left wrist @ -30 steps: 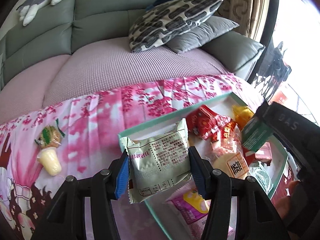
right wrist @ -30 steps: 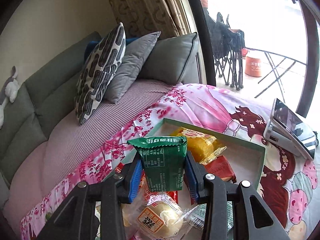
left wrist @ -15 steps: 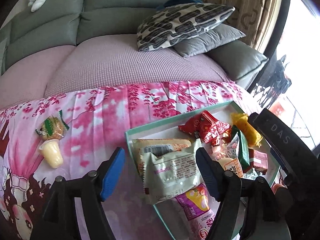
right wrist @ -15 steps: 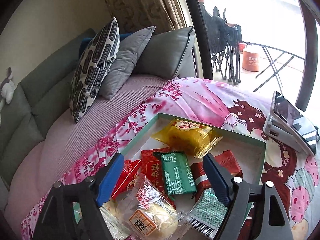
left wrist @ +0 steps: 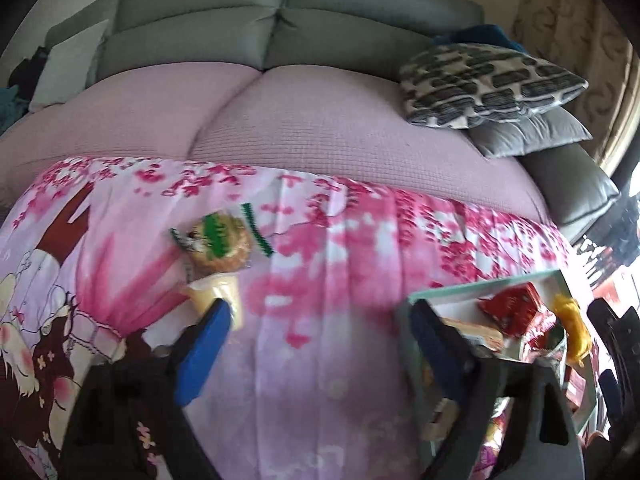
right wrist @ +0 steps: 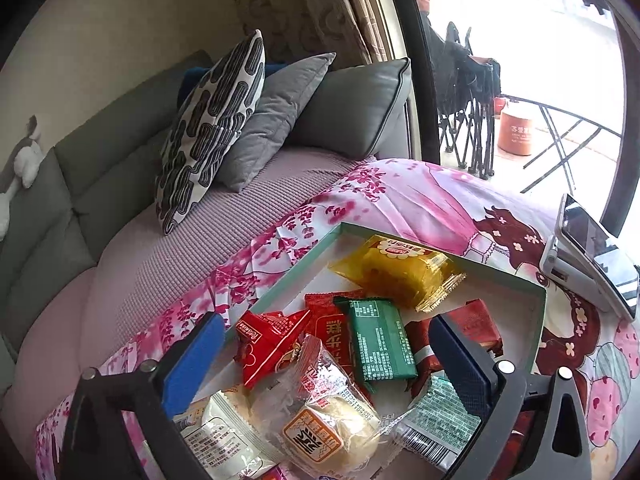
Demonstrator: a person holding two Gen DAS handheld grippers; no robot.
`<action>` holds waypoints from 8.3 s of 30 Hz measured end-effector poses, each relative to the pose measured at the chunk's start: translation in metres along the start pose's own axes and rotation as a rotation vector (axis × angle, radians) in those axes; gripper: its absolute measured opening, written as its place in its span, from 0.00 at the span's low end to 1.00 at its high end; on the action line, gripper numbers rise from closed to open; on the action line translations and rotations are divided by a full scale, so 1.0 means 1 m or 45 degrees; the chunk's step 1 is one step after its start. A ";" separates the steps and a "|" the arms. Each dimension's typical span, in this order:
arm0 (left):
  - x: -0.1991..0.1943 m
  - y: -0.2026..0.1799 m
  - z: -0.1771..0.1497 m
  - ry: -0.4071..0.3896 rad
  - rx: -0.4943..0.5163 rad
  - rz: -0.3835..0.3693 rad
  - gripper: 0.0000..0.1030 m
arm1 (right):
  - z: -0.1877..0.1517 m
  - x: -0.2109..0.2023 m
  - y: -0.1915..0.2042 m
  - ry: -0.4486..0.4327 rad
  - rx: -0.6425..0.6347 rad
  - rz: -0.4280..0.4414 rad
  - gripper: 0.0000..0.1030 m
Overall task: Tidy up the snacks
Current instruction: 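Move both open grippers back from the tray to the remaining snacks, then grasp the yellow pudding cup with the right gripper while the left grasps the green-wrapped round cake, then carry the pudding cup and round cake over the tray and open both grippers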
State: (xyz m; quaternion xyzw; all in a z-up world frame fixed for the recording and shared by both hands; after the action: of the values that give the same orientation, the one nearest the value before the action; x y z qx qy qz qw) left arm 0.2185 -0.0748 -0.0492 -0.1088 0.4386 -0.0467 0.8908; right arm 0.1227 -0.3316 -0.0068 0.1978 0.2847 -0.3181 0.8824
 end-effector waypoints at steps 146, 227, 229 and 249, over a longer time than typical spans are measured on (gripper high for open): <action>0.084 0.079 0.042 0.149 -0.154 0.032 0.63 | -0.106 0.045 0.209 0.288 -0.642 0.557 0.44; -0.048 -0.129 -0.105 0.215 0.065 -0.264 0.58 | -0.020 -0.026 -0.061 0.297 -0.428 0.329 0.44; -0.046 -0.132 -0.107 0.221 0.064 -0.268 0.58 | -0.022 -0.024 -0.061 0.305 -0.427 0.333 0.44; -0.072 -0.113 -0.099 0.187 0.032 -0.180 0.74 | -0.027 -0.022 -0.057 0.361 -0.446 0.354 0.45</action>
State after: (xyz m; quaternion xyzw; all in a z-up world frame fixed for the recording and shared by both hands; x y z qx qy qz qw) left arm 0.0975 -0.1869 -0.0252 -0.1246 0.4932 -0.1227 0.8521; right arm 0.0603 -0.3485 -0.0228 0.1217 0.4265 -0.1086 0.8897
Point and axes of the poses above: each gripper's, at about its wrist camera, not at the fingertips, and x roughly the way its jaws point, y to its left, z to its top, the point moved 8 cm from there along x, roughly the way its jaws point, and after that the axes turned 4 degrees about -x, right-handed, at the moved point
